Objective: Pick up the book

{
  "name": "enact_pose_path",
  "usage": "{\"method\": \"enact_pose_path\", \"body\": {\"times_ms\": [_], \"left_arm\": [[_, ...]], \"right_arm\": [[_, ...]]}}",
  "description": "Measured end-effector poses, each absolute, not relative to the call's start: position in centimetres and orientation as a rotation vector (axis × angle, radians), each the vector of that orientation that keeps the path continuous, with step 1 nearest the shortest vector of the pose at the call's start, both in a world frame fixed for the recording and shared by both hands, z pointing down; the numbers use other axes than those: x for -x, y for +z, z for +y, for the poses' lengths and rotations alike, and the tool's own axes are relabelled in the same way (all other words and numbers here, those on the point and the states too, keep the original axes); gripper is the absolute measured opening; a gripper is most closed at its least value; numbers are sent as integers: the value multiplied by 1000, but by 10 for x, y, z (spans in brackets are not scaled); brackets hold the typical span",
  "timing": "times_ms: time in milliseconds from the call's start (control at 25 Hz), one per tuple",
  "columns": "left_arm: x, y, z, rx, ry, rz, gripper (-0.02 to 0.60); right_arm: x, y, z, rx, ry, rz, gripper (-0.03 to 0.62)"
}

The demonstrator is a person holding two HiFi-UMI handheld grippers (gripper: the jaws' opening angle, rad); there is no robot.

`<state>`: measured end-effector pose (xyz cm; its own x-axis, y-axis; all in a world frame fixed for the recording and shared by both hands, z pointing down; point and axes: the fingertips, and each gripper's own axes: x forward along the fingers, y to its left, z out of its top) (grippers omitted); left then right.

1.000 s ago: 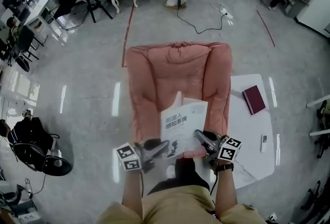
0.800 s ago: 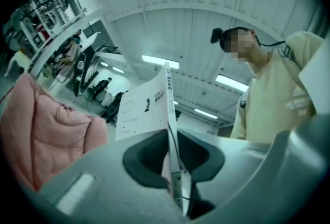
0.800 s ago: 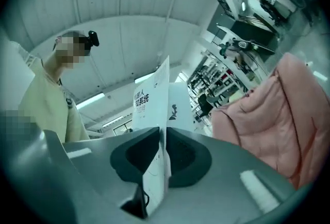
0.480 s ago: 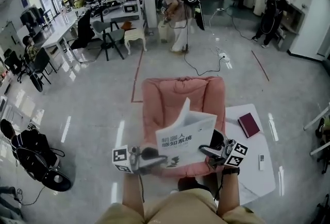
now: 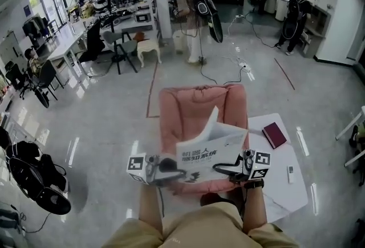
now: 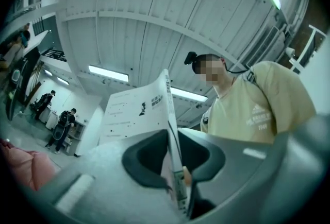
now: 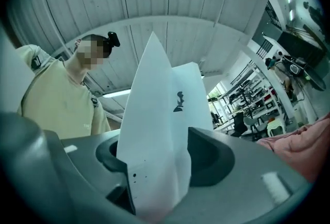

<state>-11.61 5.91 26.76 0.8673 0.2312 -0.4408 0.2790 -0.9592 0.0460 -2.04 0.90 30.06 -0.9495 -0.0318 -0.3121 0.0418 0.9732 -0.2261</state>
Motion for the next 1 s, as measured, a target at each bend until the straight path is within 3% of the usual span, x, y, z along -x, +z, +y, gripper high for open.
{"method": "enact_pose_path", "body": {"times_ms": [80, 120, 440, 1000], "left_arm": [[120, 269, 60, -2912, -706, 404, 58], [122, 271, 59, -2901, -723, 399, 58], [128, 261, 52, -2869, -787, 279, 61], [129, 274, 45, -2864, -830, 241, 63]], "right_arm": [[24, 298, 20, -61, -318, 2807, 239], [26, 298, 24, -74, -309, 2813, 172], [36, 284, 31, -4, -226, 2865, 27], [34, 291, 30, -63, -199, 2867, 9]]}}
